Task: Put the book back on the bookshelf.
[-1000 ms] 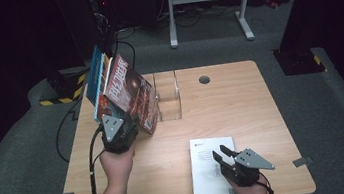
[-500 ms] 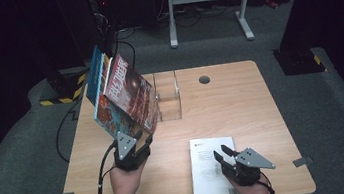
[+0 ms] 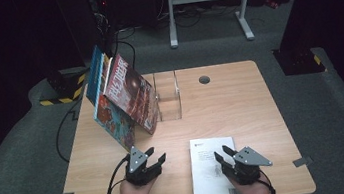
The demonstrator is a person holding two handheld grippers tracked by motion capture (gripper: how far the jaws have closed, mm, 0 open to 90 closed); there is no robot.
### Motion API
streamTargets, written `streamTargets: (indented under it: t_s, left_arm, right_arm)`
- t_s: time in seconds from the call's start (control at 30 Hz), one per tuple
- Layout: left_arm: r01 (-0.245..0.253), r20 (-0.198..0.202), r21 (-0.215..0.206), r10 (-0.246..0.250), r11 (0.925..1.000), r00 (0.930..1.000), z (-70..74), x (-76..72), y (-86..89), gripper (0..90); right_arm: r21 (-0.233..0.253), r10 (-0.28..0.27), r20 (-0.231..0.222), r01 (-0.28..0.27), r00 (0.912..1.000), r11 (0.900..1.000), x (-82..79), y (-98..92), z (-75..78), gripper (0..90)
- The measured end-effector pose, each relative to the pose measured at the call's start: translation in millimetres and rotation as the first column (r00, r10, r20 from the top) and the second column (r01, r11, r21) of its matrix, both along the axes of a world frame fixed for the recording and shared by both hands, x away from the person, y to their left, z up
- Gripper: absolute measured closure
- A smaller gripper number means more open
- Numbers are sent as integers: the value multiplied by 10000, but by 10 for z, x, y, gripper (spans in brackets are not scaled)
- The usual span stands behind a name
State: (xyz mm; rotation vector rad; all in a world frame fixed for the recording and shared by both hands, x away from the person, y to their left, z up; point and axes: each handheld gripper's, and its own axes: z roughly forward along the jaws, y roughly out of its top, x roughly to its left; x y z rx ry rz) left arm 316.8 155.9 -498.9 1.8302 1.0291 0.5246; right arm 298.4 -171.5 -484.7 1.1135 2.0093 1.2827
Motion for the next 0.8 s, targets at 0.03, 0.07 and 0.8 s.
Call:
streamTargets:
  t_s: [0.03,0.07,0.8]
  left_arm:
    - [101,-126,-6,-102,9999,9999,-28,-7,-16,468]
    - [185,-205,-13,-185,9998,9996,-44,-8,-26,462]
    - [1756,-521,-987,-1813,9795,9821,-122,-151,-676,327]
  right_arm:
    - [-24,-55,-70,55,10000,10000,6,-9,10,579]
    - [-119,-76,-161,74,9998,9999,6,-21,18,567]
    - [261,-938,-2024,1011,9748,9945,-241,-293,-193,281]
